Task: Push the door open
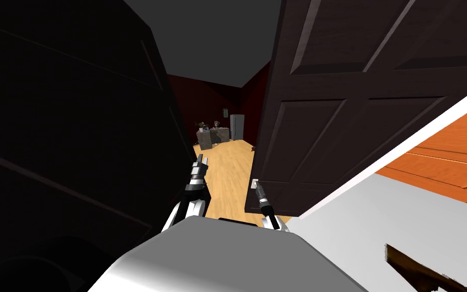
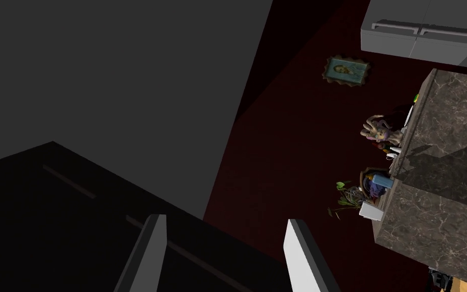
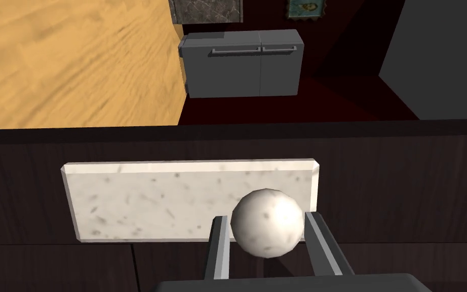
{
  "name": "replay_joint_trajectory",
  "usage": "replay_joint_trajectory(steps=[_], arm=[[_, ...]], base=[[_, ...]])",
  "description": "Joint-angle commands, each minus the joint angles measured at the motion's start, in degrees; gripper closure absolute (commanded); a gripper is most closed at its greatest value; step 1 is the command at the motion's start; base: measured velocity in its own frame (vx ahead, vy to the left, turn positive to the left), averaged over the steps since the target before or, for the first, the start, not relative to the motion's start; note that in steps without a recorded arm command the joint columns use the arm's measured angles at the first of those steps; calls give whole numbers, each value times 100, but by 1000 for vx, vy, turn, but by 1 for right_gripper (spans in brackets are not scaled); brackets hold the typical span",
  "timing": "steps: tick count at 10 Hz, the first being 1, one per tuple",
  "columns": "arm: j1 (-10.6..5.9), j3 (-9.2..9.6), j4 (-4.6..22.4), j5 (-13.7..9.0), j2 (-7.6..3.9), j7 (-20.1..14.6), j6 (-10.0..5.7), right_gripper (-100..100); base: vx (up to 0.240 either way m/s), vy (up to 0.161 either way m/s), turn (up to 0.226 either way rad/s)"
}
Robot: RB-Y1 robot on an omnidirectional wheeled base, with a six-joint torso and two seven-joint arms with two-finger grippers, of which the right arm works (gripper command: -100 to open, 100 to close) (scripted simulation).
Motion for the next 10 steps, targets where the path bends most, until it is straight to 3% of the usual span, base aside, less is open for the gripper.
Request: replay_joint_trajectory(steps=[1,3,4,6,10], arm=[[-56,-80,-50,-115,-124,89,29,100],[-63,-101,-48,-195,-171,166,36,100],[-51,-85,-61,-180,-108,186,80,-100],[-53,-93,-84,-195,-54,220,113,-100],[-62,-120,-156,-243,331,325,219,-100]], base=[[194,28,-138],[227,-16,-167],[-31,52,-120],[-238,83,-85],[-238,64,-105]])
